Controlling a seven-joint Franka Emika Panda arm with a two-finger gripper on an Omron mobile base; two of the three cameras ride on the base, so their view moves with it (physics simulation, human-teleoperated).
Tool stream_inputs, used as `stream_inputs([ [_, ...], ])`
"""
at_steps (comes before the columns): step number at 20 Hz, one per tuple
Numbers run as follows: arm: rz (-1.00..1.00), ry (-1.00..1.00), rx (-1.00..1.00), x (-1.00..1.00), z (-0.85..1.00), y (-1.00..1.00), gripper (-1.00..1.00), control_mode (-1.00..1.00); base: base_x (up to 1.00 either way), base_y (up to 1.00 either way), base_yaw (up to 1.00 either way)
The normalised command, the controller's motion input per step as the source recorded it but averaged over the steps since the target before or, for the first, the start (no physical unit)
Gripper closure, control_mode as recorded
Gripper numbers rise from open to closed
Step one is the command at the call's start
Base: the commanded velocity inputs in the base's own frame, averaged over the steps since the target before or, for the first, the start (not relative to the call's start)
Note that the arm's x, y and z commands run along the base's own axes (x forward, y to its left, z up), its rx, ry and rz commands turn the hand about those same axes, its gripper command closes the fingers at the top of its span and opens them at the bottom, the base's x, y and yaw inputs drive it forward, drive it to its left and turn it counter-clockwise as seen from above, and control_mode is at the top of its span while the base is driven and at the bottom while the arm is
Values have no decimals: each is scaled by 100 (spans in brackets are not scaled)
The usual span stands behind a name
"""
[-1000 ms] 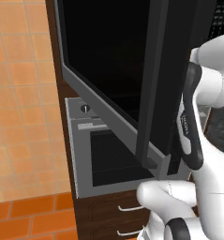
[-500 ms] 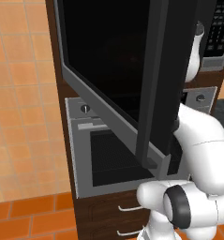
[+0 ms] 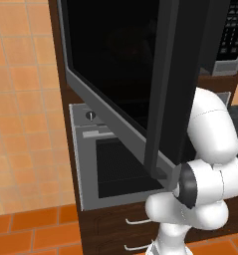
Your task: Open the microwave, place the bowl with waffle inside the microwave, then close the microwave door and turn it on.
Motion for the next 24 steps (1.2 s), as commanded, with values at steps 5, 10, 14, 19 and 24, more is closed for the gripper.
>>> stream_inputs([
  [5,-3,0,3,71,0,0,100,-100,0,0,0],
  [10,-6,0,2,68,-5,0,100,-100,0,0,0],
  [14,-8,5,2,21,-29,-2,100,-100,0,0,0],
  [19,-12,4,0,0,-35,-3,-100,-100,0,0,0],
  [24,-9,-16,3,-48,-19,-3,-100,-100,0,0,0],
])
